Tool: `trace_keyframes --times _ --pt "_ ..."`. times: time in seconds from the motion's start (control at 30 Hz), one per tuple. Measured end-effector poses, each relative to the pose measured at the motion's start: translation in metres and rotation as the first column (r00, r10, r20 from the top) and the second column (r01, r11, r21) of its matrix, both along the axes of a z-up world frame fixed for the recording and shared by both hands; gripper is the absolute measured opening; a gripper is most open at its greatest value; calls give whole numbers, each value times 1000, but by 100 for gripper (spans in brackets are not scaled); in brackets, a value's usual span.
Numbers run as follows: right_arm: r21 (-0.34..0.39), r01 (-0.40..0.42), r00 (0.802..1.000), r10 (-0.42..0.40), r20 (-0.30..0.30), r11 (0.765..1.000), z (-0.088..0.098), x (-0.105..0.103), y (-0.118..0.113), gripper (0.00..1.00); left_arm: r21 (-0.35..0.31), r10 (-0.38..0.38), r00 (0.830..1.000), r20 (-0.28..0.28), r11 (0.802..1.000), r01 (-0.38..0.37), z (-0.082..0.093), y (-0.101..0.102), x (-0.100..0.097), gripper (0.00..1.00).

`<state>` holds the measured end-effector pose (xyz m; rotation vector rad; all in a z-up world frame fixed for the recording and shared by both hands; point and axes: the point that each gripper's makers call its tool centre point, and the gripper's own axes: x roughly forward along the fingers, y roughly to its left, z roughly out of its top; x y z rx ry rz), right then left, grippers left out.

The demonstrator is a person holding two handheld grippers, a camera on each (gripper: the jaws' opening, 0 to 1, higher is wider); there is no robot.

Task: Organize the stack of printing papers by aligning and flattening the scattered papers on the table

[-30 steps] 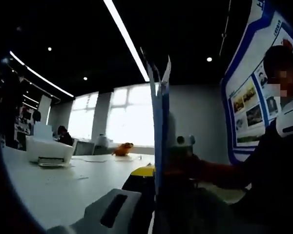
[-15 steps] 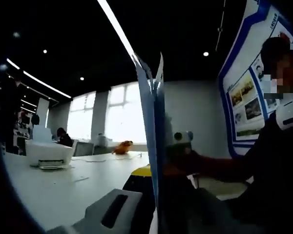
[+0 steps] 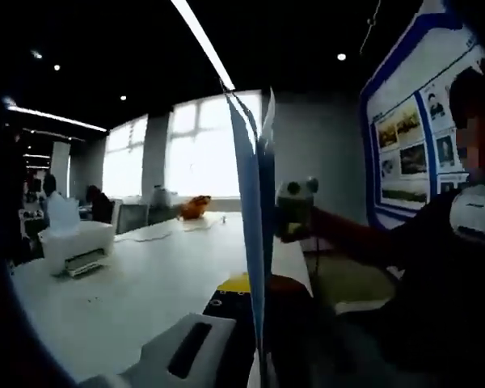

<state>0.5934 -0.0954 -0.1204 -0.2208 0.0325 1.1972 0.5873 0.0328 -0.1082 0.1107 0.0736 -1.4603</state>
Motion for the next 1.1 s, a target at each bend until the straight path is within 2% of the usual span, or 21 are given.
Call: trace_keyframes --times 0.1,0.13,0.17,0.2,0.3,0.37,0.43,0.53,0.63,0.7,0.73,0.83,0.87,0.9,0.93,0.97,1.0,1.1 --pt "-55 12 1000 -11 28 998 14 1 -5 48 125 -17 999 36 992 13 6 -4 -6 5" --pt "-59 13 999 -11 32 998 16 1 -5 49 139 -19 999 38 990 14 6 -4 -6 5" --pt "-80 9 999 -5 41 997 25 -1 -5 51 209 -24 998 61 978 11 8 -8 -10 5" --pt "-82 7 999 -4 42 997 26 -2 -5 53 237 -24 998 65 972 8 7 -10 -11 5" --pt "-165 -57 997 65 43 985 34 -16 9 58 318 -27 997 76 948 1 4 -17 -15 5" --pt "-238 -95 995 101 13 967 30 -24 20 60 374 -45 996 79 927 12 -2 -23 -20 5" --pt "-273 -116 993 121 1 955 28 -28 30 60 425 -59 995 76 905 21 -9 -28 -25 5" --pt "-318 -139 990 140 -21 938 21 -29 40 61 461 -72 994 80 887 28 -11 -38 -30 5" --pt "-377 -172 985 166 -49 910 8 -29 50 59 494 -92 992 86 868 38 -12 -43 -35 5" --pt "-417 -195 981 185 -65 888 0 -31 54 55 514 -103 991 87 857 44 -13 -46 -36 5" --pt "-448 -210 977 199 -72 869 -6 -33 57 50 533 -115 989 89 845 50 -15 -48 -37 5" --pt "-478 -231 973 213 -92 848 -14 -30 62 37 552 -135 986 95 832 60 -17 -52 -38 5" --pt "-489 -234 972 216 -94 840 -17 -30 63 30 552 -142 986 92 831 68 -16 -54 -40 5" --pt "-521 -258 966 230 -120 814 -24 -32 60 18 553 -149 984 92 830 74 -15 -55 -40 5" --pt "-546 -282 959 251 -132 789 -28 -34 57 0 554 -154 983 100 829 74 -15 -55 -41 5" --pt "-519 -296 955 251 -158 802 -27 -38 60 0 565 -149 982 116 823 58 -15 -54 -36 5" --pt "-524 -286 958 250 -140 802 -26 -35 59 0 563 -152 982 114 824 62 -15 -55 -36 5" --pt "-522 -284 959 238 -154 804 -27 -35 58 0 552 -149 984 94 830 73 -17 -55 -34 5"
